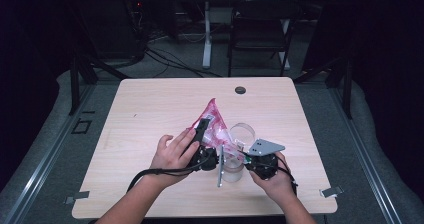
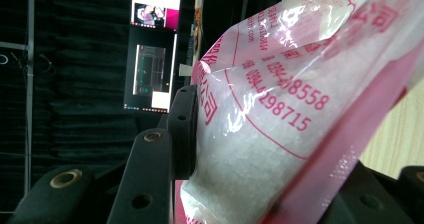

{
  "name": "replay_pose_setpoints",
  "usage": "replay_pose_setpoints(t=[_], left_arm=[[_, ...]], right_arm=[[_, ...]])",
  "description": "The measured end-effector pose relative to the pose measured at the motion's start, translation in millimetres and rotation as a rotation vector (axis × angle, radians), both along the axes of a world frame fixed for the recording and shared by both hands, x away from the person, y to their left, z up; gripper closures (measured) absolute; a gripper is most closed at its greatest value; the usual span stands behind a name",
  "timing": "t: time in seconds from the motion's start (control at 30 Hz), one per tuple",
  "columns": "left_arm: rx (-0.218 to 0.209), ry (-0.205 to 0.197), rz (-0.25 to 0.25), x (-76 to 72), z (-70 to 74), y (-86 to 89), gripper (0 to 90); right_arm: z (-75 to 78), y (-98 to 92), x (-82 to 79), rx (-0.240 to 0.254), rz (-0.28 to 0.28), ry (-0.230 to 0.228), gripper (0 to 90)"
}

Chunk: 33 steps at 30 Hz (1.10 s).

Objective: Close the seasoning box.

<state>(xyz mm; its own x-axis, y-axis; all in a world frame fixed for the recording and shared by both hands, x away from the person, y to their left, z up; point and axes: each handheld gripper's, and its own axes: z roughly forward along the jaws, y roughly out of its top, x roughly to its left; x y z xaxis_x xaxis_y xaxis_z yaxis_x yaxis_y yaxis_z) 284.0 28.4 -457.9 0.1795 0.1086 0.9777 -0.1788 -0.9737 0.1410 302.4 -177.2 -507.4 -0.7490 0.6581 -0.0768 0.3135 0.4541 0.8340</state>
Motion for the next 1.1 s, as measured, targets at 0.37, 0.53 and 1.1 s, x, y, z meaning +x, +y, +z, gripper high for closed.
replay_pose_setpoints(t=[0.37, 0.53, 1.1], left_arm=[[0.000, 0.000, -0.001, -0.2, -0.3, 0.0, 64.2], [-0.001, -0.001, -0.003, -0.2, -0.3, -0.2, 64.2], [-0.013, 0.021, 0.007, 1.1, -4.4, 2.8, 64.7]], right_arm=[[-0.5, 0.6, -0.1, 0.000, 0.001, 0.003, 90.0], [-0.5, 0.4, 0.0, -0.001, 0.001, 0.003, 90.0], [-1.1, 1.9, -0.7, -0.023, -0.001, 0.002, 90.0]])
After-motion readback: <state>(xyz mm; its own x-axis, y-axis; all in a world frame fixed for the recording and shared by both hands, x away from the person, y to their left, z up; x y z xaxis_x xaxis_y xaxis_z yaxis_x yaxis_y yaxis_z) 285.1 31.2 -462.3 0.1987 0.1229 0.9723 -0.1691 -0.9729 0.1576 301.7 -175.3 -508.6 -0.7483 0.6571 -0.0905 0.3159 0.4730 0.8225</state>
